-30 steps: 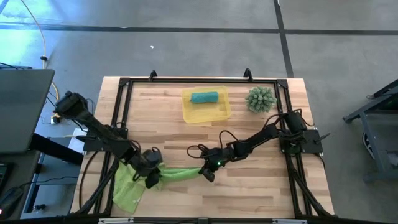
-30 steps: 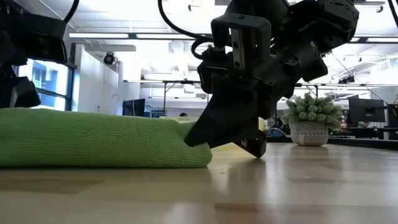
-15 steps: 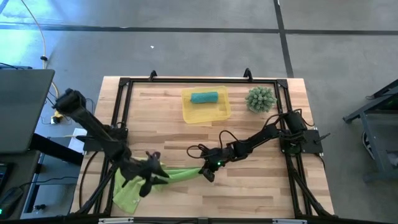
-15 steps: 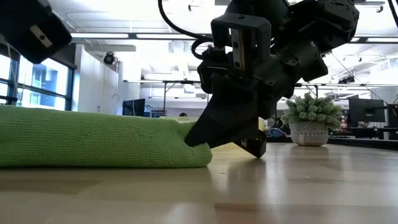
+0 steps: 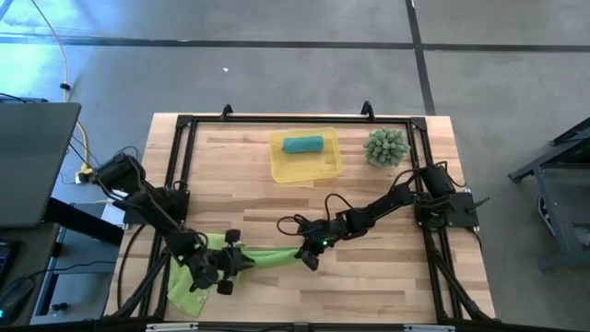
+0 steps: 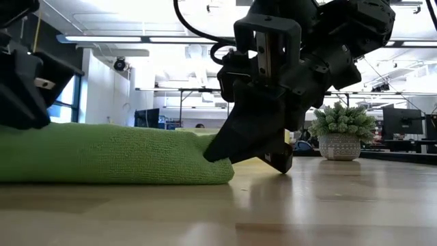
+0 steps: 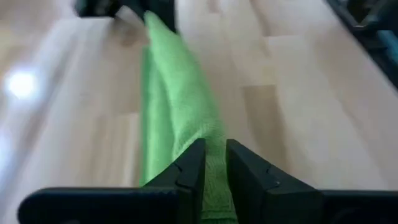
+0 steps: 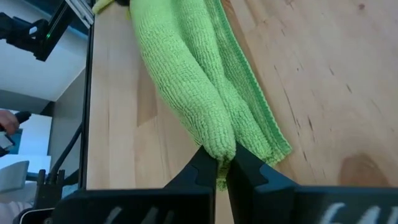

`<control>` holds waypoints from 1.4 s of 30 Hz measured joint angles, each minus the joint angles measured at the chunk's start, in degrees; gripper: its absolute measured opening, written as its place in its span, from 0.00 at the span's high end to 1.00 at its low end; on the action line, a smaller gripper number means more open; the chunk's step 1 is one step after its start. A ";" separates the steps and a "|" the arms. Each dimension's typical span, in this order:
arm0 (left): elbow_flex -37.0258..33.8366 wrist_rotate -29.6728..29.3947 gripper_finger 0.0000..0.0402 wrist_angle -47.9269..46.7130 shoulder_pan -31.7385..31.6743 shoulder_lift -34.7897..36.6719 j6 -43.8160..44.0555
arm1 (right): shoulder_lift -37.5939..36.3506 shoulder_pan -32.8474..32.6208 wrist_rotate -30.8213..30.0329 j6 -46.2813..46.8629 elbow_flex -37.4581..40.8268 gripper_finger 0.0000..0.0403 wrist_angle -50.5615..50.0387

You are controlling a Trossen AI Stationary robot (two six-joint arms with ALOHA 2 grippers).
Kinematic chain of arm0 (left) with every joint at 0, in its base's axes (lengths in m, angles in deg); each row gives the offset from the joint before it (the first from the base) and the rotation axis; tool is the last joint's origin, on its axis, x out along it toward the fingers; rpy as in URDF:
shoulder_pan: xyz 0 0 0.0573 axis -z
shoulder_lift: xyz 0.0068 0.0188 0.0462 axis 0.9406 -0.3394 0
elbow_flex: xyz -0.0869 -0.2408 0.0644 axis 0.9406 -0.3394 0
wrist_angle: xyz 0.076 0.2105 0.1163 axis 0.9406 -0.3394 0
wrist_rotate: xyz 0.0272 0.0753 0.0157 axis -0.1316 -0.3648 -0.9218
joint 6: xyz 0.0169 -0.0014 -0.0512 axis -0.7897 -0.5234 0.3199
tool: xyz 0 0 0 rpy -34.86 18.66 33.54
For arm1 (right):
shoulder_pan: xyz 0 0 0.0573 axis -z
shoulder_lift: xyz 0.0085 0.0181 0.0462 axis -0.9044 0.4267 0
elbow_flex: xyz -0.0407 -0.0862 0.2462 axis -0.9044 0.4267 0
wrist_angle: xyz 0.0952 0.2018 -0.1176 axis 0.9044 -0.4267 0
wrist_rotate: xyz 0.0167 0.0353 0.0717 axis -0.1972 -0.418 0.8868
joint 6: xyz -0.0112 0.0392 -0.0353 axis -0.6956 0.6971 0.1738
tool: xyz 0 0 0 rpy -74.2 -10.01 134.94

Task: Roll microfiber towels into tight, uniform cylinder then place into a basket
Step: Roll the green microfiber cloth

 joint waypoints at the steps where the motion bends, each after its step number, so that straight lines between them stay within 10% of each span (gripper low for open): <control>1: 0.02 -1.26 0.87 -0.65 0.00 0.00 -0.11 | 0.00 0.02 0.00 -0.02 0.00 0.99 -0.02; 15: 0.29 3.49 0.95 -8.39 -2.19 -2.72 12.48 | -0.39 0.09 -0.01 -8.78 0.27 0.98 0.46; 28: 0.13 4.31 0.96 -5.73 -2.32 -4.48 16.61 | -15.29 0.07 0.00 -38.08 0.61 0.62 -11.85; 42: 0.04 5.19 0.96 -2.23 -3.80 -4.68 16.63 | -4.04 -7.48 -15.63 -64.86 0.42 0.57 13.62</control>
